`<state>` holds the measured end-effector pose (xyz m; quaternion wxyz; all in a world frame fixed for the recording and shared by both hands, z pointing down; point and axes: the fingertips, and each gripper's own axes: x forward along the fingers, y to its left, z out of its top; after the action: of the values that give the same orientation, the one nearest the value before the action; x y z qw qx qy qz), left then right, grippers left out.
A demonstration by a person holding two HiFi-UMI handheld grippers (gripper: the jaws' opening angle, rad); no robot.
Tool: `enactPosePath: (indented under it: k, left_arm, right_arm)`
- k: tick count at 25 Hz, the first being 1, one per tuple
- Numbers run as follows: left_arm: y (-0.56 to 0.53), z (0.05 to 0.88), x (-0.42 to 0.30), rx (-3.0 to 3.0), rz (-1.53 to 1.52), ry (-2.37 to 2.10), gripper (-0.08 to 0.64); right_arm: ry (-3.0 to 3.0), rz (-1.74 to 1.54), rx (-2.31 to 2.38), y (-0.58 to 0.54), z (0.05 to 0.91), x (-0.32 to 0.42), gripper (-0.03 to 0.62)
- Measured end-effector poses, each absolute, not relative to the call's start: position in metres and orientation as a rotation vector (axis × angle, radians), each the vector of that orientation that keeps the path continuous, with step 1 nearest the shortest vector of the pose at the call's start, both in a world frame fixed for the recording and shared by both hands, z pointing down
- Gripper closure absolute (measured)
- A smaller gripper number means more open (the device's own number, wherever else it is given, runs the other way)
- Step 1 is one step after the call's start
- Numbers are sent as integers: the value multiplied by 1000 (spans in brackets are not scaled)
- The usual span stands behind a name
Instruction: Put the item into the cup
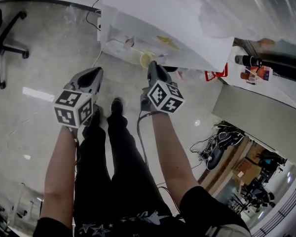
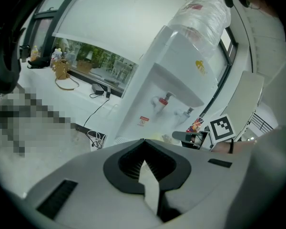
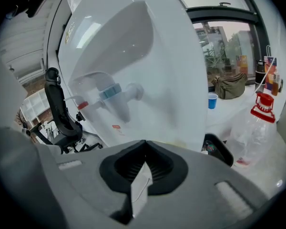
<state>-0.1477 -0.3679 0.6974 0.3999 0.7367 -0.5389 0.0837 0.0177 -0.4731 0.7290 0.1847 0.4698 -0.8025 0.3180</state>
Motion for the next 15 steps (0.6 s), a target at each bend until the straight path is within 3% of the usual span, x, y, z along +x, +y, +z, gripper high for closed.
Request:
enactPosePath:
  k: [15]
  left_arm:
    - [-381, 722, -160, 1875, 240, -1353, 555]
  right_arm:
    - [-2158, 860, 1287, -488, 775, 3, 591]
